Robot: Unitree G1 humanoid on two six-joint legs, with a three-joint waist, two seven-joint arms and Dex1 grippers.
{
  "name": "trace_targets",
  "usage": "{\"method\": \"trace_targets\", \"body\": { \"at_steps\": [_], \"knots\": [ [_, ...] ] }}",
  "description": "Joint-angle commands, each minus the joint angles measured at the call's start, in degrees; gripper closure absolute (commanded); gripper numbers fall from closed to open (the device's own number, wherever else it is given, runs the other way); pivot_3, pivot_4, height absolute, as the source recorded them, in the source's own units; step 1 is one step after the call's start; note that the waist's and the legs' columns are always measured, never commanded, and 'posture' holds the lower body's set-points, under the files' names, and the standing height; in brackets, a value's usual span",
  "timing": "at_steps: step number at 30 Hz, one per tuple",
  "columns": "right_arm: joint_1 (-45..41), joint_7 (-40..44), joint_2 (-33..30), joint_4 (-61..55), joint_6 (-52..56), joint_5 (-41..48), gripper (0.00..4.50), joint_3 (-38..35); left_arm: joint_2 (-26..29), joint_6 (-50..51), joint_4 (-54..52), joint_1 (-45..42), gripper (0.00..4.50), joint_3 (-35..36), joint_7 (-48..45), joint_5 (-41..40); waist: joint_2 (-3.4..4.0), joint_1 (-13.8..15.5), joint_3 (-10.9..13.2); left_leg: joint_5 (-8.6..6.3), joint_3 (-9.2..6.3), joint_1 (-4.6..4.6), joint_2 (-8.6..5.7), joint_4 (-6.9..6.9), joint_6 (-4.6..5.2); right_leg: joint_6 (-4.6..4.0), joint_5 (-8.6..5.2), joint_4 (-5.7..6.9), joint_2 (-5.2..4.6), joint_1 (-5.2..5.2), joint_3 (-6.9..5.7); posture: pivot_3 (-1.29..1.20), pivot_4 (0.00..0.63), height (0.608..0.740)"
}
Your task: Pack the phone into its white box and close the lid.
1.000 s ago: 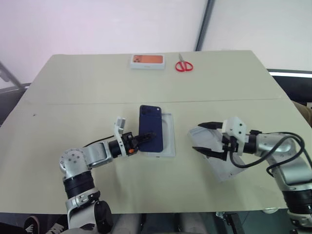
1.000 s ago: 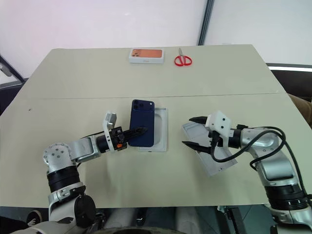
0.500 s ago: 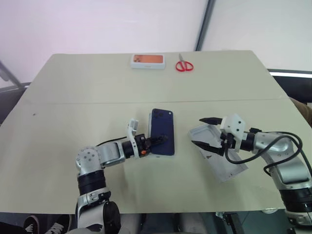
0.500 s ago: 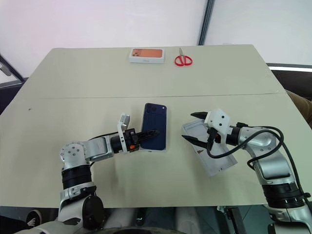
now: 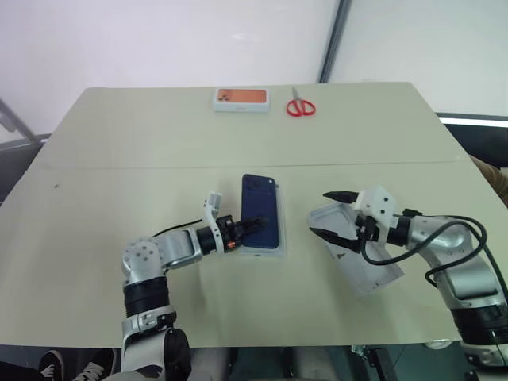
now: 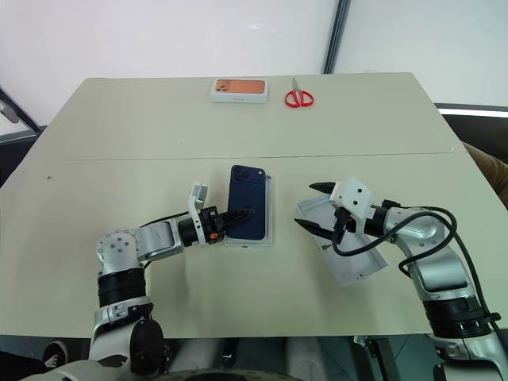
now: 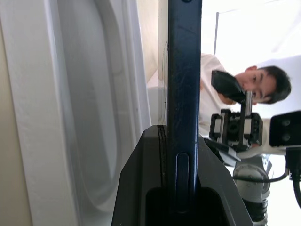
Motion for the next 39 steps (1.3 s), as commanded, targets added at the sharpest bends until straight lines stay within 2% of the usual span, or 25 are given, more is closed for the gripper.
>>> {"method": "trace_targets", "body": {
  "at_steps": [1, 7, 8, 15, 25, 32, 39],
  "knots": [
    [-0.9, -0.2, -0.2, -0.9, -1.3, 0.0, 0.0, -0.7, -0.1, -0.5, -0.7, -0.9, 3.21, 0.1, 0.0, -1.6, 0.0, 0.0, 0.0, 0.0, 0.0, 0.0, 0.0, 0.0, 0.0, 0.0, 0.0, 0.0, 0.0, 0.0, 0.0, 0.0, 0.15, 0.74],
    [-1.0, -0.3, -0.5, -0.5, -1.1, 0.2, 0.0, -1.0, 0.2, -1.2, -0.6, -1.1, 0.29, 0.1, 0.0, -2.4, 0.02, 0.0, 0.0, 0.0, 0.0, 0.04, 0.0, 0.02, 0.0, 0.0, 0.0, 0.0, 0.0, 0.07, -0.01, 0.0, 0.15, 0.74],
    [-1.0, -0.3, -0.5, -0.5, -1.2, 0.2, 0.0, -1.0, 0.4, -0.5, -0.7, -1.0, 0.02, -0.1, 0.0, -2.8, 0.02, 0.0, 0.0, 0.0, 0.0, 0.06, 0.0, 0.02, 0.0, 0.0, 0.0, 0.0, 0.0, 0.09, 0.0, 0.0, 0.15, 0.74],
    [-1.9, -0.8, 0.2, 0.2, -1.3, -0.3, 0.0, -0.1, 0.9, 1.6, -4.4, -1.8, 0.02, -1.8, 1.4, -5.1, 0.02, -0.1, 0.0, 0.0, -0.01, 0.1, 0.0, 0.02, 0.0, 0.0, 0.0, 0.0, 0.01, 0.13, 0.0, 0.0, 0.15, 0.74],
    [-2.9, -1.1, 1.2, 2.1, -2.9, -1.5, 0.0, 0.9, 7.1, 1.3, -8.2, -2.6, 0.02, -5.2, -0.2, -4.3, 0.02, -0.1, 0.0, 0.02, -0.01, 0.09, 0.0, 0.01, -0.04, 0.0, 0.0, 0.0, 0.01, 0.11, 0.01, 0.0, 0.15, 0.74],
    [-3.3, -1.6, 1.8, 2.7, -3.6, -2.2, 0.0, 1.2, 9.0, 3.6, -9.9, -2.1, 0.02, -5.3, -1.9, -7.6, 0.02, -0.1, 0.0, 0.02, -0.01, 0.08, 0.0, 0.01, -0.03, 0.0, 0.0, 0.0, 0.01, 0.09, 0.0, 0.0, 0.15, 0.74],
    [-4.0, -1.6, 1.9, 3.1, -3.6, -2.4, 0.0, 1.2, 13.5, 3.2, -11.7, -1.9, 0.02, -5.9, -4.5, -8.1, 0.02, -0.1, 0.0, 0.02, -0.01, 0.07, 0.01, 0.01, -0.04, 0.0, 0.0, 0.0, 0.01, 0.08, 0.02, 0.0, 0.15, 0.74]
  ]
}}
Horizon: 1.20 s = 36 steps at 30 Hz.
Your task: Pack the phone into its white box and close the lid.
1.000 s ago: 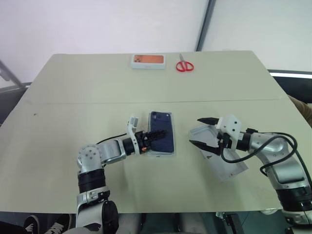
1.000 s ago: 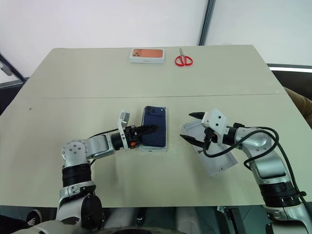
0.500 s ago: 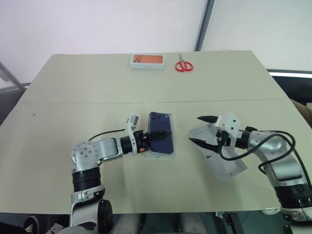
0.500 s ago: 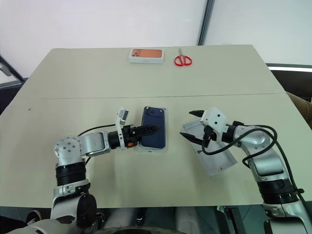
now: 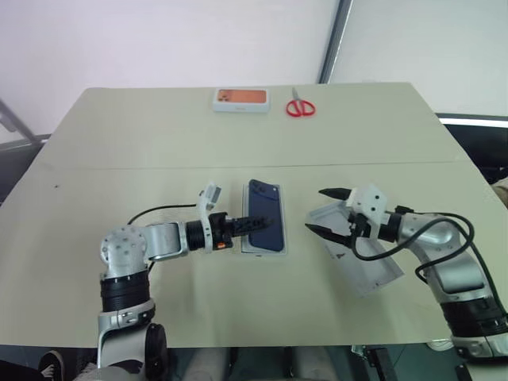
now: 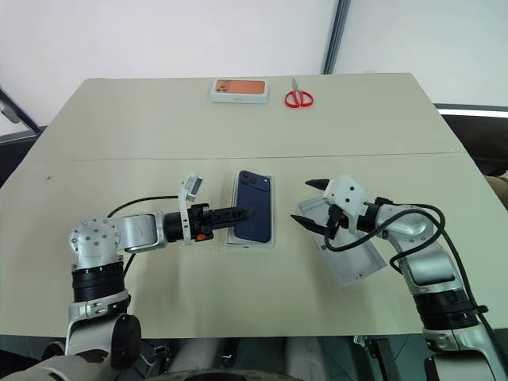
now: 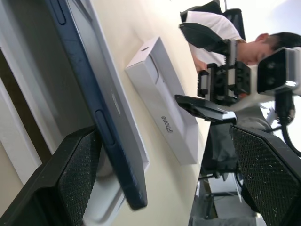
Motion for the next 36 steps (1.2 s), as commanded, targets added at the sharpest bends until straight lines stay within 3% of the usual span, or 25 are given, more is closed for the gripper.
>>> {"method": "trace_targets", "body": {
  "at_steps": [1, 13, 19, 22, 29, 36],
  "knots": [
    [-1.5, -0.3, 0.2, -0.5, -0.8, 0.3, 0.0, -0.6, 2.1, -0.6, -1.9, -0.5, 0.02, -0.1, -1.9, -1.4, 0.0, 0.0, 0.0, 0.0, 0.0, 0.0, 0.0, 0.0, 0.0, 0.0, 0.0, 0.0, 0.0, 0.0, 0.0, 0.0, 0.15, 0.74],
    [-2.3, -0.1, 0.3, -0.1, -1.0, -0.3, 0.0, 0.1, 8.1, -2.0, -2.9, 0.0, 0.02, -1.0, -5.6, -1.5, 0.0, 0.0, 0.0, -0.01, 0.0, 0.0, 0.0, -0.01, 0.01, 0.0, 0.0, 0.0, 0.0, -0.01, 0.01, 0.0, 0.15, 0.74],
    [-3.1, 0.5, 0.8, -0.7, 2.2, 2.0, 0.0, 0.2, 15.4, -9.9, -2.2, 0.6, 0.02, -6.3, -11.1, 6.2, 0.01, -0.1, 0.0, -0.01, 0.0, 0.0, 0.01, -0.05, 0.01, -0.01, 0.0, 0.01, 0.0, -0.06, 0.03, 0.0, 0.15, 0.74],
    [-3.6, 0.1, 1.5, -1.3, 3.0, 1.4, 0.93, 1.4, 18.8, -15.4, 3.6, -1.3, 0.91, -8.7, -13.4, 12.3, 0.02, 0.0, 0.0, -0.01, 0.0, 0.0, 0.01, -0.08, 0.03, -0.01, 0.0, 0.01, 0.0, -0.08, 0.03, 0.0, 0.15, 0.74],
    [-3.4, -2.6, 3.4, -1.0, 0.9, -3.3, 4.47, 4.7, 16.6, -19.8, 5.2, -1.7, 4.46, -12.6, -15.5, 16.6, 0.02, 0.1, 0.0, -0.02, 0.0, -0.04, -0.03, -0.06, 0.03, -0.01, 0.0, -0.02, -0.05, -0.08, 0.03, 0.0, 0.15, 0.74],
    [-2.2, -2.3, 3.0, -1.4, -0.2, -5.6, 4.47, 7.0, 15.7, -21.1, 5.5, -0.4, 4.46, -15.7, -17.1, 19.7, 0.02, -0.2, 0.0, -0.02, 0.0, -0.04, -0.01, -0.08, 0.03, -0.01, 0.0, 0.0, -0.02, -0.12, 0.04, 0.0, 0.15, 0.74]
  ]
}}
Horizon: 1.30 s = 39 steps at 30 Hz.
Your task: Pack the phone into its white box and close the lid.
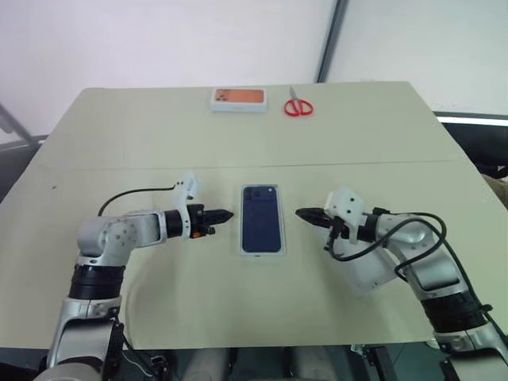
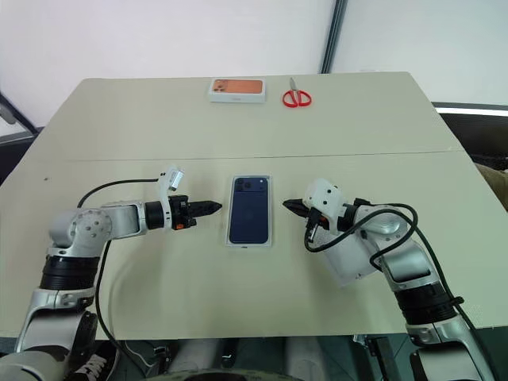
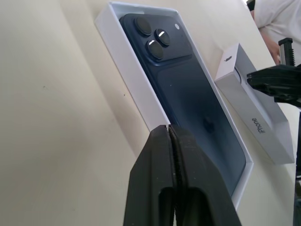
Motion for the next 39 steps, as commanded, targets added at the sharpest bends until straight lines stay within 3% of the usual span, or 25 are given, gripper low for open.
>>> {"method": "trace_targets", "body": {
  "at_steps": [1, 10, 19, 26, 39],
  "knots": [
    [0.0, -0.3, 0.1, -1.8, -1.5, -1.7, 4.47, 1.3, 0.0, -1.4, -0.6, 0.7, 4.46, -1.7, -1.4, 1.8, 0.0, 0.0, 0.0, 0.0, 0.0, 0.0, 0.0, 0.0, 0.0, 0.0, 0.0, 0.0, 0.01, 0.0, 0.0, 0.0, 0.15, 0.74],
    [-0.3, -2.5, 2.1, 0.2, -2.6, -6.3, 4.47, 5.5, 1.2, -4.2, -0.1, 1.3, 4.46, -6.9, -5.2, 7.1, 0.0, 0.0, 0.0, 0.0, -0.01, 0.01, 0.0, 0.02, 0.0, 0.0, 0.0, 0.01, 0.01, 0.02, 0.0, 0.0, 0.15, 0.74],
    [3.0, 0.5, -0.9, -1.4, -1.1, -5.0, 4.47, 4.1, -3.7, -7.0, -2.1, 0.7, 4.46, -14.9, -8.0, 11.7, 0.04, 1.2, 0.0, -0.03, -0.06, 0.12, -0.05, 0.06, 0.06, 0.0, 0.0, -0.02, -0.02, 0.26, -0.07, 0.0, 0.15, 0.74],
    [8.4, 0.0, -4.7, -4.1, -0.2, -4.0, 4.47, -0.6, -10.6, -8.9, 1.7, -3.0, 4.46, -17.2, -8.1, 14.1, 0.03, 2.7, 0.0, -0.15, -0.3, 0.38, -0.17, 0.28, 0.24, 0.05, -0.03, -0.23, -0.11, 0.85, -0.35, 0.0, 0.15, 0.74],
    [9.8, -0.6, -7.4, -1.9, -1.5, -4.3, 4.47, -4.2, -17.7, -14.0, 9.4, -6.7, 4.46, -20.7, -11.2, 20.4, 0.01, 3.2, 0.0, -0.21, -0.34, 0.37, -0.26, 0.47, 0.34, 0.09, -0.05, -0.27, -0.23, 0.99, -0.47, 0.0, 0.15, 0.74]
  ]
}}
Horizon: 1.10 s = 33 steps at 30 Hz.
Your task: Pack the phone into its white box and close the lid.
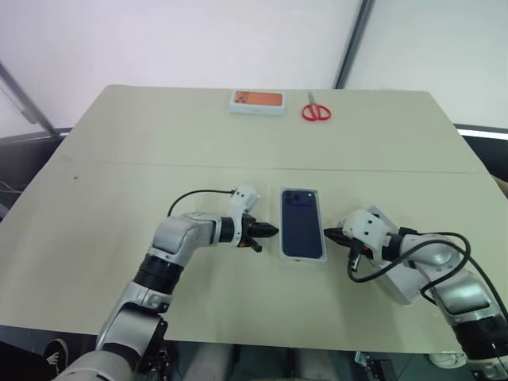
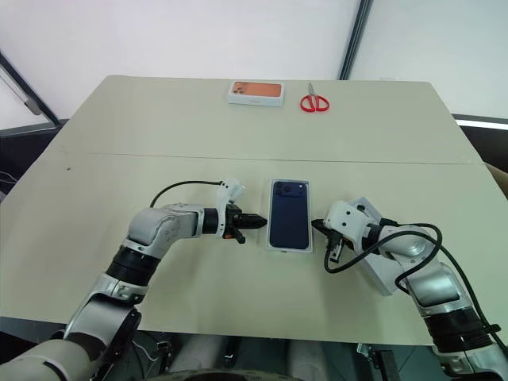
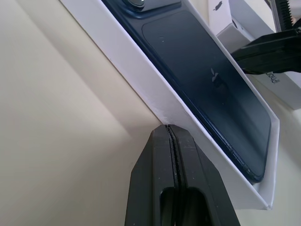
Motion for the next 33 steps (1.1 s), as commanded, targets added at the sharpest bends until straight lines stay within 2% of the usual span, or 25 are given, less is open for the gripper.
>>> {"method": "trace_targets", "body": {
  "at_steps": [1, 8, 17, 24, 33],
  "knots": [
    [-0.3, 0.0, 0.0, 0.1, -1.0, 0.2, 4.47, -0.3, -3.3, -0.7, 0.6, -1.0, 4.46, -3.1, -1.7, 0.2, 0.0, 0.0, 0.0, 0.0, 0.0, 0.0, 0.0, 0.0, 0.0, 0.0, 0.0, 0.0, -0.01, 0.0, 0.0, 0.0, 0.15, 0.74],
    [-1.5, 0.2, 0.3, 1.4, -1.8, -0.7, 4.47, 0.0, -5.0, -2.5, 3.1, -2.0, 4.46, -1.5, -1.8, 2.0, -0.01, -0.1, 0.0, 0.0, -0.05, 0.0, -0.01, 0.02, 0.0, 0.01, -0.01, -0.01, -0.01, 0.04, -0.05, 0.0, 0.15, 0.74],
    [-4.4, -0.6, 1.2, 1.1, -0.9, -1.4, 4.47, 0.7, -0.4, -1.8, -2.8, 2.0, 4.46, 0.4, -2.5, 1.8, -0.01, -1.6, 0.0, 0.0, -0.05, 0.0, 0.03, -0.07, 0.0, 0.02, -0.01, 0.0, 0.01, -0.06, -0.04, 0.0, 0.15, 0.74],
    [-8.0, -6.2, 1.9, 9.2, -3.7, -7.2, 4.47, 1.6, 0.1, -1.3, -5.2, 2.4, 4.46, 2.8, -1.5, 0.7, -0.01, -1.7, 0.0, 0.01, -0.06, -0.01, 0.03, -0.12, -0.02, 0.02, -0.01, 0.0, 0.03, -0.1, -0.04, 0.0, 0.15, 0.74],
    [-12.1, -11.7, 2.8, 14.3, -3.9, -10.0, 4.47, 1.0, 0.2, -2.2, -4.3, 2.6, 4.46, 3.7, -0.4, 1.2, -0.01, -1.8, 0.0, 0.01, -0.05, -0.01, 0.02, -0.12, -0.02, 0.02, -0.01, 0.01, 0.03, -0.1, -0.03, 0.0, 0.15, 0.74]
  ]
}}
